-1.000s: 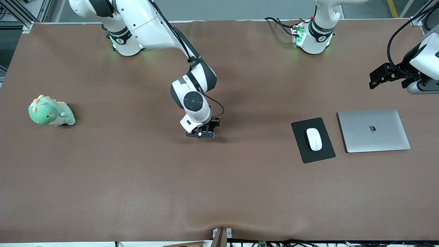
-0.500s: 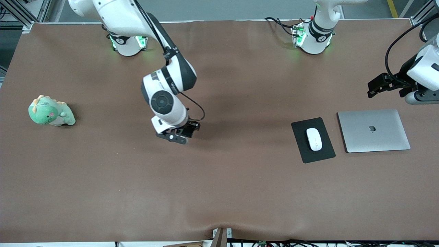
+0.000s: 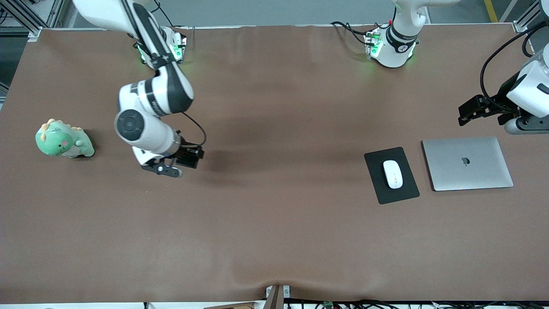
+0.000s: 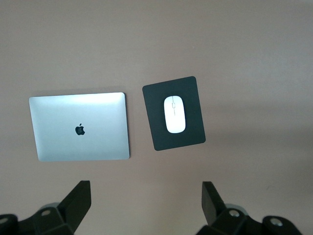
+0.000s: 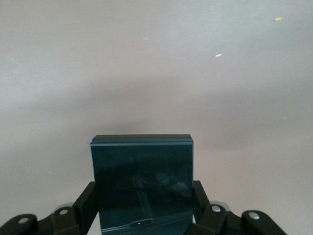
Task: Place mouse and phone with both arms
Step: 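Lift the phone with the right gripper and carry it toward the plush toy, then lower the phone beside the green plush toy and open the right gripper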
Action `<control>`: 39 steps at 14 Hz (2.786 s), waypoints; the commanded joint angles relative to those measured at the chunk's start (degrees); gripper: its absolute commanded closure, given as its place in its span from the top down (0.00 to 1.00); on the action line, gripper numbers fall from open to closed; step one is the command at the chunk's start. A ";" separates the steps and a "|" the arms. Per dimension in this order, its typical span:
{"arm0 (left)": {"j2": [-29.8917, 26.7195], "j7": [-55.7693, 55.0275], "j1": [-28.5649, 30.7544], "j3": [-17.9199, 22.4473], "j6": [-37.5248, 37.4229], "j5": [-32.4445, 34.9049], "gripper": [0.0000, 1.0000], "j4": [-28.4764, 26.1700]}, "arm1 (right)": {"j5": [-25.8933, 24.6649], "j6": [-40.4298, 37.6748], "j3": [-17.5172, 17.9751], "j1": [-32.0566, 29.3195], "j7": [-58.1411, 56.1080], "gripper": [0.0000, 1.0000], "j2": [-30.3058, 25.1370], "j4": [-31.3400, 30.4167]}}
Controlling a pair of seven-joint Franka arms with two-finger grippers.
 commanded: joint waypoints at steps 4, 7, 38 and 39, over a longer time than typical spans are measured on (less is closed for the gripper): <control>-0.83 -0.94 0.02 -1.50 -0.36 0.24 1.00 -0.31 | -1.14 9.32 0.61 -8.53 -11.44 0.00 -8.30 -15.35; -0.66 -1.03 -0.06 -1.50 -0.36 0.24 1.00 -0.14 | -1.23 10.73 0.53 -14.07 -19.87 0.00 -9.96 -19.30; -1.01 -1.20 0.46 -1.94 -0.80 -0.38 1.00 -0.05 | -2.90 8.83 0.26 -29.02 -42.83 1.00 -2.93 -17.14; -1.01 -1.21 0.46 -2.03 -0.80 -0.29 1.00 -0.05 | -3.95 4.53 0.26 -29.02 -42.75 1.00 -3.29 -14.07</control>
